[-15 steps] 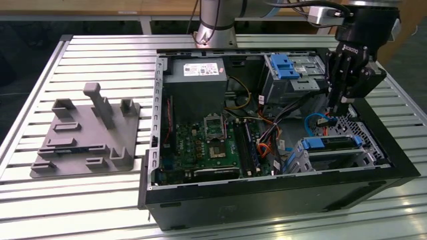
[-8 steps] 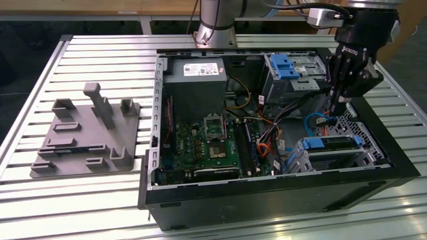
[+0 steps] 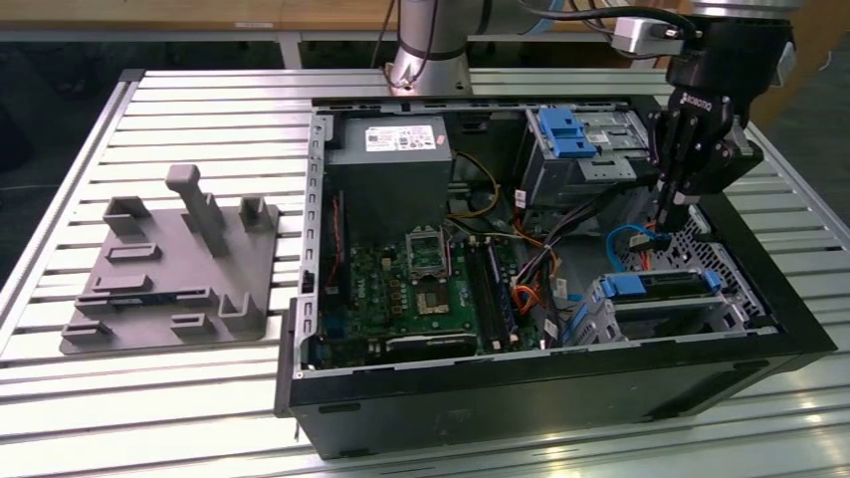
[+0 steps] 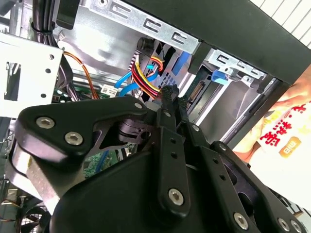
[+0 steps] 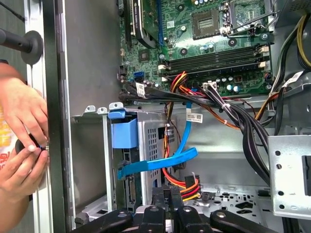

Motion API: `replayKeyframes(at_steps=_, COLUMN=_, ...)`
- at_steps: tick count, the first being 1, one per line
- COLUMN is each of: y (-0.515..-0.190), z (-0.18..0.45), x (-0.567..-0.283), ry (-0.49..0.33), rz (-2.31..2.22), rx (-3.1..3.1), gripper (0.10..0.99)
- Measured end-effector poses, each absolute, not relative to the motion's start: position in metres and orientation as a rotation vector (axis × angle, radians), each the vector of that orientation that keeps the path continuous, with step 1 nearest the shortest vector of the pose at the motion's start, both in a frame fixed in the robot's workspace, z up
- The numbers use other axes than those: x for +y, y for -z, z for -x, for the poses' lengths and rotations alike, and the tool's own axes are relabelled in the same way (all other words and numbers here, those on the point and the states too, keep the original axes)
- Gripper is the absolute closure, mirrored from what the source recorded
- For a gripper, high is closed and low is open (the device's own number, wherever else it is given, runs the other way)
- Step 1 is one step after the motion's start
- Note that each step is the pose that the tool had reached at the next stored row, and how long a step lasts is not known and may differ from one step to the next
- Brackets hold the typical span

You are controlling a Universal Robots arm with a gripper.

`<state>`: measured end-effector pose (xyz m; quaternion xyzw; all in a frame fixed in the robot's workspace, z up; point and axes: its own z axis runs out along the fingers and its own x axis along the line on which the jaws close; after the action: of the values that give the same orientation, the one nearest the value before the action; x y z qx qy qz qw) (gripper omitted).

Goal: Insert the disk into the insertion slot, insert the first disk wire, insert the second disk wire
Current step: 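Insert the first disk wire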

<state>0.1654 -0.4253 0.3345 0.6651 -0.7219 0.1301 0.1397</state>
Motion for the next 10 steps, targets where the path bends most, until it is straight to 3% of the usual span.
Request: replayKeyframes(at_steps=10, y=-0.3346, z=-0.1669, x=-0.4271, ry=-0.368, rz=-1.920, rx=-2.081, gripper=0.922)
